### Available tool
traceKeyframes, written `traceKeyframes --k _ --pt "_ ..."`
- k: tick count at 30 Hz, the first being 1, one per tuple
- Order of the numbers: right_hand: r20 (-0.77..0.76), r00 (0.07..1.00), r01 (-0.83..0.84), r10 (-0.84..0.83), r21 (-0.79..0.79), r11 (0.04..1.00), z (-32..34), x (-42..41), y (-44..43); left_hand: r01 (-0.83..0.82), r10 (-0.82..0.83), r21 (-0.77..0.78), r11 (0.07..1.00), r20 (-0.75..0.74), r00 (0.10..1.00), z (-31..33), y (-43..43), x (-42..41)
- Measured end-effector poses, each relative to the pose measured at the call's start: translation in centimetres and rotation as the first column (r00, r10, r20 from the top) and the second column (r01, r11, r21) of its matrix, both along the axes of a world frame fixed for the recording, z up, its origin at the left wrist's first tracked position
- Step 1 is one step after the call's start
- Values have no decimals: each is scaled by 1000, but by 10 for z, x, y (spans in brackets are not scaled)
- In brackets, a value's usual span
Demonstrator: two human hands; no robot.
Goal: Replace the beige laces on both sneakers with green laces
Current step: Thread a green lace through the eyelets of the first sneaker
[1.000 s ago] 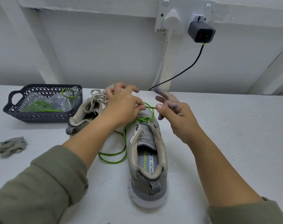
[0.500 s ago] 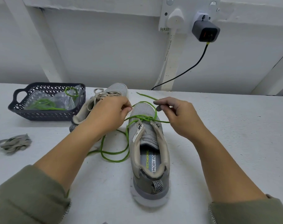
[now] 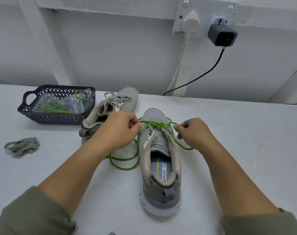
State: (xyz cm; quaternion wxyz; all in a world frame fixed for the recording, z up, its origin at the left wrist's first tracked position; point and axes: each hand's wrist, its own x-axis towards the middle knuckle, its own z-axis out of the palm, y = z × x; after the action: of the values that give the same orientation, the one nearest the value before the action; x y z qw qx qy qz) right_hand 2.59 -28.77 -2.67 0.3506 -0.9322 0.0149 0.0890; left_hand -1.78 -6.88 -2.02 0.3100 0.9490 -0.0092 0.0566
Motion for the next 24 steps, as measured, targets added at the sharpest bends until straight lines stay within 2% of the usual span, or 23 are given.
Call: traceKeyframes --k 3,4,8,11,12,15,20,22,24 --pt "-249 956 223 -152 286 932 3 3 5 0 -4 -76 997 -54 999 -2 -4 1" --pt "-251 952 253 -176 315 915 4 4 6 -4 1 -74 997 -49 999 -2 -4 1" --pt "41 965 243 -260 247 938 5 13 1 -46 46 -55 997 -1 999 2 -7 0" --pt "9 951 292 -310 317 903 17 19 0 -62 55 -119 991 -60 997 2 -11 1" --pt "16 958 269 -286 294 917 20 22 0 -75 65 -125 989 -81 995 2 -12 2" --pt "108 982 149 -158 87 985 20 34 3 -139 129 -82 987 -116 985 1 -12 9" --pt "-86 996 24 -33 -108 994 4 44 14 -177 166 -42 983 -199 966 -1 -13 17" --pt "-144 989 20 -37 -118 993 1 45 18 -187 178 -20 982 -223 958 -2 -14 20" --pt "-193 979 56 -59 -19 998 -3 47 22 -192 182 -14 981 -256 949 -2 -15 22"
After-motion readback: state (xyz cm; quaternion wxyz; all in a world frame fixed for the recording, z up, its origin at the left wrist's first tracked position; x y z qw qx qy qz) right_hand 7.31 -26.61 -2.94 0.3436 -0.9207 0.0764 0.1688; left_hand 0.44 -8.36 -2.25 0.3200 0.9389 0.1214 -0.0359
